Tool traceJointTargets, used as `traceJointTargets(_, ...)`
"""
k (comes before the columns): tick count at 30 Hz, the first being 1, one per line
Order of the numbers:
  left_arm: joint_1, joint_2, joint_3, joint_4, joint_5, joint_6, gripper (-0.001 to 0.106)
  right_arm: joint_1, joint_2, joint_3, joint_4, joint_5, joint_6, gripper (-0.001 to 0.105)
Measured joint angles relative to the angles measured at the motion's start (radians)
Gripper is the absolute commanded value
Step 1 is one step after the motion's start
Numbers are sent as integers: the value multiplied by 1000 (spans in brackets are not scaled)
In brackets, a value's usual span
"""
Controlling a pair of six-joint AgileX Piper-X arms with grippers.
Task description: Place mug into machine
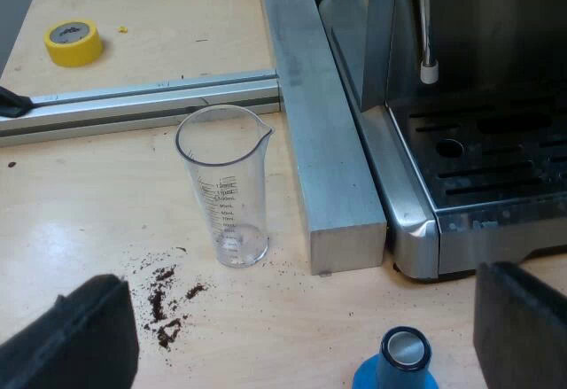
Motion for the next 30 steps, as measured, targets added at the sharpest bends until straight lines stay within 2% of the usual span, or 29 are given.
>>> traceJointTargets(4,0,0,0,0,3,0,78,0,0,0,0,0,0,81)
traceJointTargets(6,0,0,0,-2,19,-4,78,0,0,0,-3,0,29,81)
traceJointTargets(8,0,0,0,-15,54,-2,78,0,0,0,-27,0,75,81)
traceJointTargets(12,0,0,0,-48,136,-2,78,0,0,-23,-43,0,80,81)
traceJointTargets(15,-24,0,-18,-75,182,-2,78,0,9,-82,-27,0,80,81)
traceJointTargets(20,-161,0,-30,-161,257,-2,78,0,103,-177,-22,-48,51,79)
traceJointTargets(27,-300,10,-30,-237,320,9,78,0,198,-211,-22,-92,43,75)
traceJointTargets(30,-382,48,2,-249,368,55,78,0,232,-211,-22,-97,-8,75)
